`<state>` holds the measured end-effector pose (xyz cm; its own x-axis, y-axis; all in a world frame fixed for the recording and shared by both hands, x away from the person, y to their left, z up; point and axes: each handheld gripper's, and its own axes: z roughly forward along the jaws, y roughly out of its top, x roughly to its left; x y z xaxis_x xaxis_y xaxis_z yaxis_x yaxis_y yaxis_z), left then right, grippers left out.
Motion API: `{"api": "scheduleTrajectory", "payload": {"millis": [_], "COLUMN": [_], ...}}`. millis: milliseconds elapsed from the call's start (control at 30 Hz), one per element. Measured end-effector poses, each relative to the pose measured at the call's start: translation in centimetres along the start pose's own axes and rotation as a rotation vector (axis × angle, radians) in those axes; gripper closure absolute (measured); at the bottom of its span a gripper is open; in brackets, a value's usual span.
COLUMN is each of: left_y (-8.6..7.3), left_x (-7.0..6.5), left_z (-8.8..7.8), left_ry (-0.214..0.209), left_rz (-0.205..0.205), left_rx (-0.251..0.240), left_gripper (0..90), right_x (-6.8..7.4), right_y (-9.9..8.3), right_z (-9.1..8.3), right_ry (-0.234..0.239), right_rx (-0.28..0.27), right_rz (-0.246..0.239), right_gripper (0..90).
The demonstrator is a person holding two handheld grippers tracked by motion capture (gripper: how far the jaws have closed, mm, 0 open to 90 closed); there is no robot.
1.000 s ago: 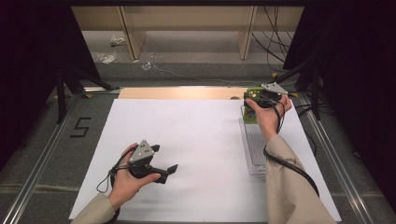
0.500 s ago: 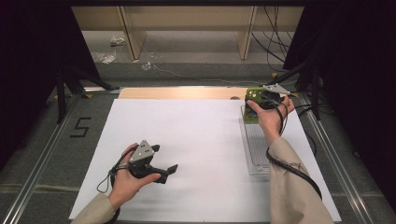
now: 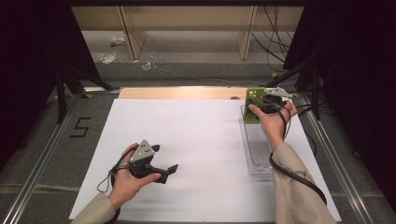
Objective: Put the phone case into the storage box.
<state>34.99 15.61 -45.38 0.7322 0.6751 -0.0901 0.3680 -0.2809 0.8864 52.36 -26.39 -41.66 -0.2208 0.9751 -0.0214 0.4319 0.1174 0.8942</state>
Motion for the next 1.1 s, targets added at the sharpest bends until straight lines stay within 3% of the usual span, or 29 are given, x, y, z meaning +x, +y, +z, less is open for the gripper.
{"api": "scheduleTrajectory", "payload": {"millis": [567,1100], "left_y": [0.1,0.1], "left_x": [0.0,0.0], "left_z": [0.0,0.0], "left_ry": [0.001,0.002], "left_rz": [0.003,0.004], "left_rx": [0.0,0.0], "left_gripper": [0.0,0.0], "right_x": [0.3,0.9], "right_y": [-0.5,-1.0], "right_z": [-2.3,-4.2], "right_ry": [0.042,0.072], "right_rx": [0.02,0.006], "right_rz": [-0.011,-0.027], "right_gripper": [4.4,4.9]}}
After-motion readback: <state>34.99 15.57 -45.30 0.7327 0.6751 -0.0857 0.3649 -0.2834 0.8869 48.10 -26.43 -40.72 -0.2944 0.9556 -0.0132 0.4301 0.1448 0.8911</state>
